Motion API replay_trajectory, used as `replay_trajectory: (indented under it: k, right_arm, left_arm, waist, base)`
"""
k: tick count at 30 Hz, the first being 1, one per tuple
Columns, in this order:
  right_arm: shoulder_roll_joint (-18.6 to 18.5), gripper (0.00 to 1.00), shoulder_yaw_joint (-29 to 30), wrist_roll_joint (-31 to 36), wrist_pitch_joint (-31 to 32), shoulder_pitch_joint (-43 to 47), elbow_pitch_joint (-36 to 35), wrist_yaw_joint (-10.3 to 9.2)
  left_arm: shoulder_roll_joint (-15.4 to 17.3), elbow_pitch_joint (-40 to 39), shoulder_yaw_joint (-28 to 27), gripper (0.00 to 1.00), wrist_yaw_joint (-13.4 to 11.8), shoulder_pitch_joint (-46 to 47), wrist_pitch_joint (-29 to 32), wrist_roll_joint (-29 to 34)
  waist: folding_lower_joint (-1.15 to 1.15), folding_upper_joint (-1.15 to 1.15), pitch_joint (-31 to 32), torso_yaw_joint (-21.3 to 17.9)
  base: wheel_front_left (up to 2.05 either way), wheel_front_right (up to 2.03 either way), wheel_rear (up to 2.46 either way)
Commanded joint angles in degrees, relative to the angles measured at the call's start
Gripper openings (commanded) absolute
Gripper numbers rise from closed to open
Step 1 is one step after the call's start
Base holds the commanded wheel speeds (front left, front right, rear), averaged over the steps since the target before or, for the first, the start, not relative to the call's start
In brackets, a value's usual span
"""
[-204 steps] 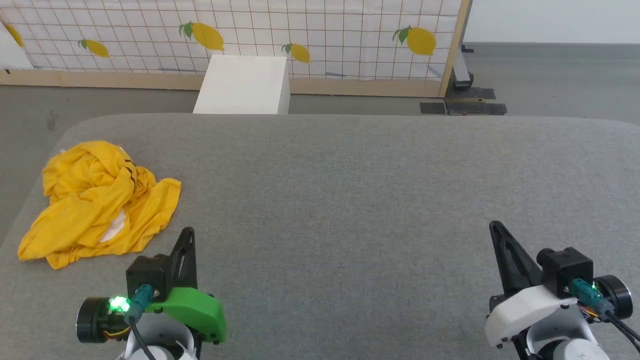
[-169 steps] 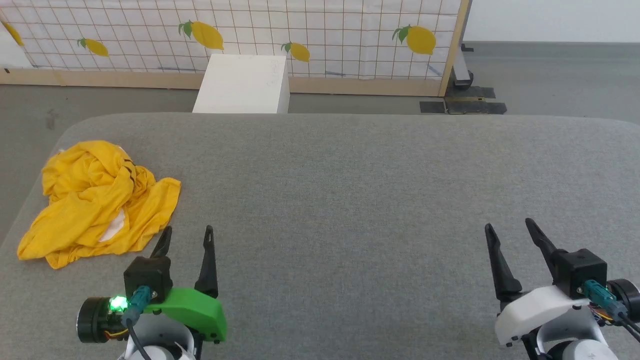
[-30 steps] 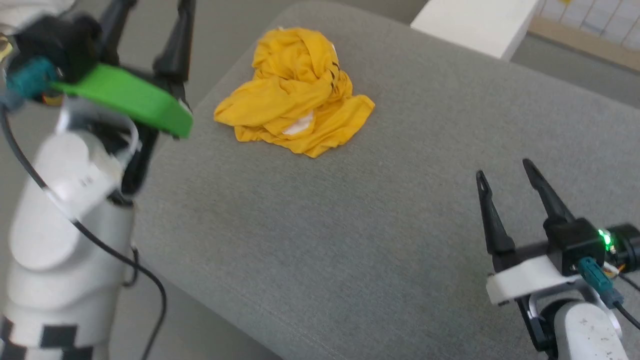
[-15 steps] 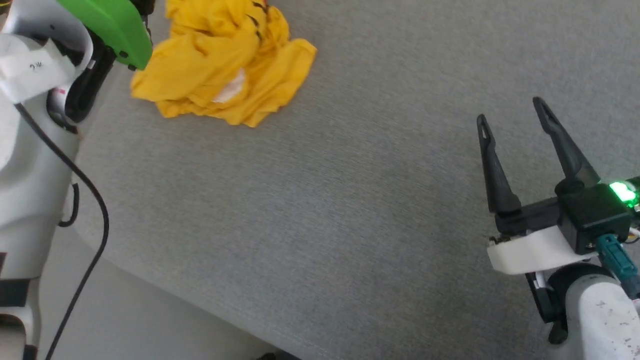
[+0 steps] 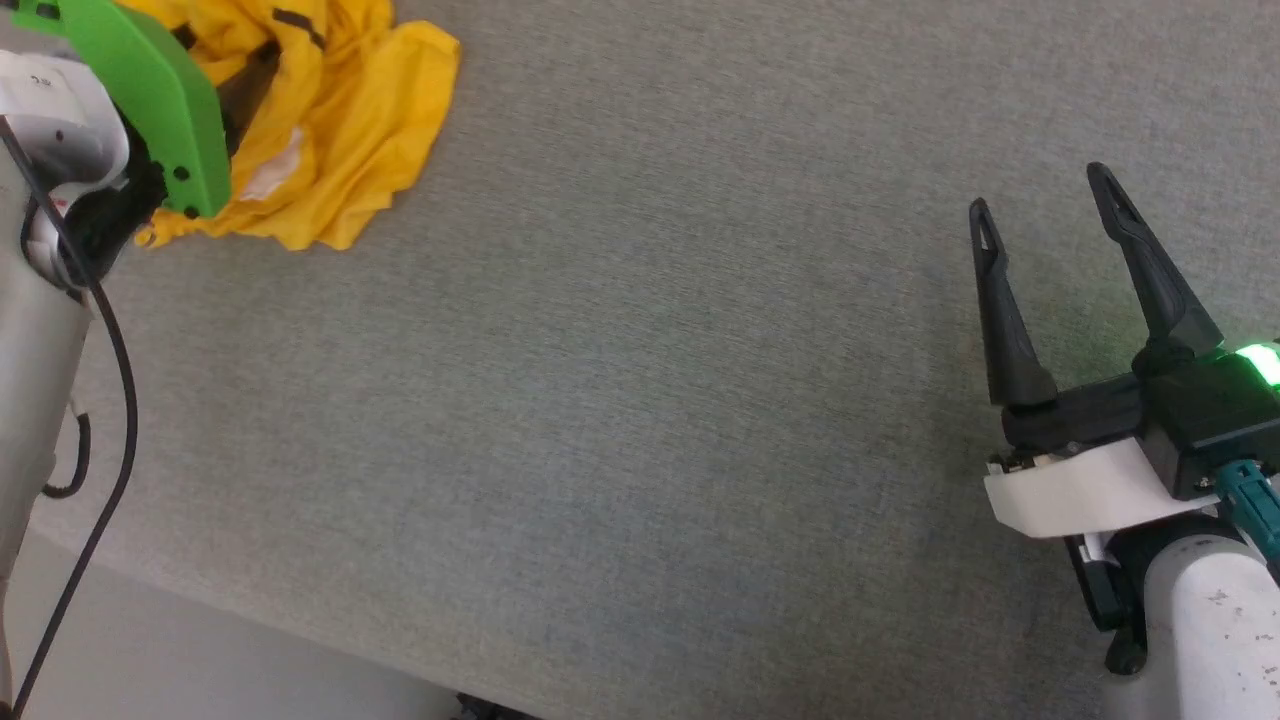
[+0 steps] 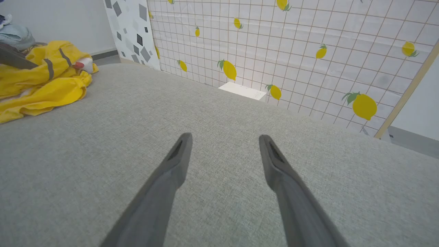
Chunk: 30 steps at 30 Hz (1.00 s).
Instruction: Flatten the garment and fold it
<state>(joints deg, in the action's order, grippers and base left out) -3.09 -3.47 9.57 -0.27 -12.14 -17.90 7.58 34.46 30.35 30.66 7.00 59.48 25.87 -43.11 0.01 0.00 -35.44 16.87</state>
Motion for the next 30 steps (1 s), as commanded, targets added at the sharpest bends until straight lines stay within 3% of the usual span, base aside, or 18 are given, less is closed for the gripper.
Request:
replay_trajectory:
  k: [1,6,8,14,23,30]
  right_arm:
    - [0.0,1.0,0.0,-0.3,-0.4,-1.3,-0.1,-0.09]
    - [0.0,1.0,-0.2,-0.2,-0.4,-1.9,0.1,-0.09]
    - [0.0,1.0,-0.3,-0.2,-0.3,-2.1,0.3,-0.09]
    - [0.1,1.0,-0.6,-1.1,-1.1,-2.4,1.9,-0.09]
    - [0.2,1.0,1.6,-4.5,-4.6,-0.8,5.8,-0.09]
    - [0.2,1.0,4.2,-8.2,-7.1,2.8,8.7,-0.09]
  left_arm:
    - [0.6,0.7,0.3,1.0,-0.5,-1.1,1.3,-0.6]
    - [1.4,2.7,1.3,1.0,-2.6,-2.4,6.0,-0.8]
    - [1.4,2.8,1.0,0.0,-3.3,-2.8,5.9,-1.1]
    - [2.0,2.1,-0.4,0.0,-4.0,-3.0,2.0,-1.2]
    - [6.9,-1.0,-1.6,0.0,-4.1,-0.9,-9.0,4.3]
    - [8.8,-3.6,-0.9,0.0,-3.5,1.1,-10.6,6.4]
  waist:
    - [-0.01,0.0,-2.1,-1.9]
    - [-0.01,0.0,-2.7,-2.3]
    - [-0.01,0.0,-2.6,-2.5]
    - [-0.01,0.0,-0.2,-3.1]
    - [-0.01,0.0,8.8,-5.3]
    - [-0.01,0.0,17.8,-7.0]
  base:
    - [0.0,0.0,0.0]
    - [0.0,0.0,0.0]
    - [0.0,0.0,0.0]
    - [0.0,0.0,0.0]
    - [0.0,0.0,0.0]
    - [0.0,0.0,0.0]
